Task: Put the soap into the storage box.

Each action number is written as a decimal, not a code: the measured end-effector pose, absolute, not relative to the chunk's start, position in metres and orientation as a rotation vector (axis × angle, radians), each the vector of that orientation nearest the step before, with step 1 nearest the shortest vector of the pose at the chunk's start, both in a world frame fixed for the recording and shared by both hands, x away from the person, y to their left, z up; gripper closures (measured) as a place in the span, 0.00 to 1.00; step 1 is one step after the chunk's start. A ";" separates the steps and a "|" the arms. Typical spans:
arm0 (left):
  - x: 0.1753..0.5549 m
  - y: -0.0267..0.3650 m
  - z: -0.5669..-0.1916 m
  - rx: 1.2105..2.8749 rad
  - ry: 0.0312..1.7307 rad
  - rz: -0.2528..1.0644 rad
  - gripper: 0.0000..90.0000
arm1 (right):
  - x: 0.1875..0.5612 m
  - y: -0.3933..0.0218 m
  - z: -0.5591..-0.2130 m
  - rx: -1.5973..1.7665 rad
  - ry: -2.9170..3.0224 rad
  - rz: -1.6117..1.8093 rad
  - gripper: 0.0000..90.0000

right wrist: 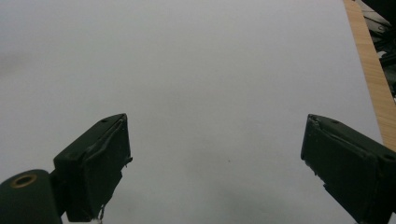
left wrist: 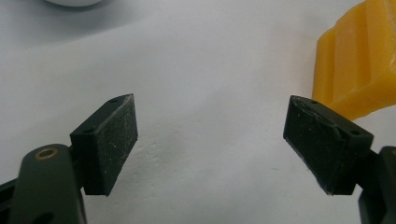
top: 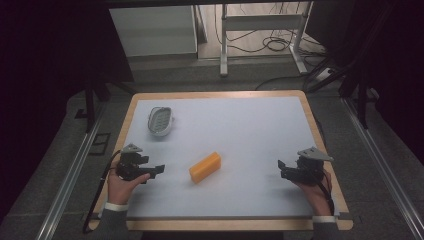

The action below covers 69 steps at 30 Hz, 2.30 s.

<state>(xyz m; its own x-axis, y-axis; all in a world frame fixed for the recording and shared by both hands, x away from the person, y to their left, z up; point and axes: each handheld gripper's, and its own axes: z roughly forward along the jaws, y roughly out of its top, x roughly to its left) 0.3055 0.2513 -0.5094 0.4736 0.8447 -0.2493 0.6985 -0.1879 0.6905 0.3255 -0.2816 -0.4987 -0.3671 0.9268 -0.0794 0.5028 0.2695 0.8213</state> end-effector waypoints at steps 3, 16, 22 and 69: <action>0.305 0.251 -0.510 1.953 1.281 0.242 0.20 | 0.325 -0.281 -0.499 1.278 1.987 0.975 0.09; 0.303 0.247 -0.501 2.023 1.265 0.251 0.19 | 0.322 -0.289 -0.501 1.303 1.992 1.005 0.09; 0.303 0.245 -0.488 2.035 1.238 0.265 0.19 | 0.322 -0.288 -0.500 1.293 1.990 1.004 0.09; 0.320 0.171 -0.427 2.188 0.984 0.292 0.19 | 0.319 -0.294 -0.496 1.330 1.931 0.993 0.10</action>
